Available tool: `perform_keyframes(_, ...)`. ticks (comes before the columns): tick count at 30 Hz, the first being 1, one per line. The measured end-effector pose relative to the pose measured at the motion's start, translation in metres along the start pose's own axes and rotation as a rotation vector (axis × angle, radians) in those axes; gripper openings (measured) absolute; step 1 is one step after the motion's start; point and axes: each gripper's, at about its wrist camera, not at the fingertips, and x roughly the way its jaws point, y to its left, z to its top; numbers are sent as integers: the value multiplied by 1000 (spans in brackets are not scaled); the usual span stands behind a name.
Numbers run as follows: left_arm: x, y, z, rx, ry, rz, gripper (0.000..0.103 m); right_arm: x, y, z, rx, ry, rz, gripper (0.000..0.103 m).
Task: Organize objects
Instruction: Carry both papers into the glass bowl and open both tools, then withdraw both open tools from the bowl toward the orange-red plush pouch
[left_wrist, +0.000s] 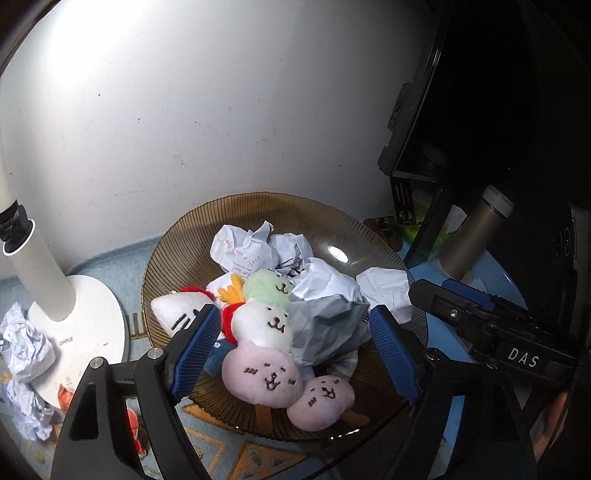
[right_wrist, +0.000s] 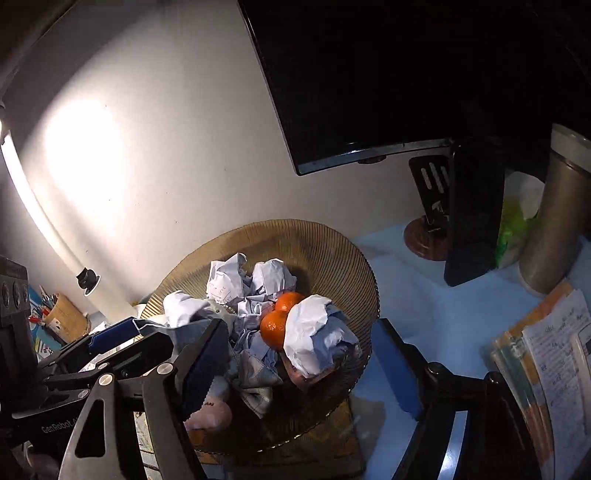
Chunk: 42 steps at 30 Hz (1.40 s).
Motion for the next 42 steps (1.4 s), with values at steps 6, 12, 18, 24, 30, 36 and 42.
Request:
perform_keyframes(6,-31,11,-15,-25,-30,6,82,-13,11,-16,-24,7,23,78)
perform_keyframes(12,-107,43,-36,-105,-134,59,84,-57,57,-21,-116,-64,87,78)
perform_keyframes(18,-180,82,-83,-216,-190,267,94,-91,122,-46,-207,-106,216,85)
perform_keyframes(24,-198,127,-140,-283,-185,515,94,-59,180,-108,-303,-12,232,85)
perform_keyframes(30,-179,156,-173,-308,-157,563,94,-2,196,-162,-350,74,208,85)
perform_keyframes(36,-161,162,-185,-343,-118,566,94,17,187,-172,-350,81,183,85)
perform_keyframes(42,-157,157,-185,-313,-107,596,94,19,190,-173,-360,94,191,85)
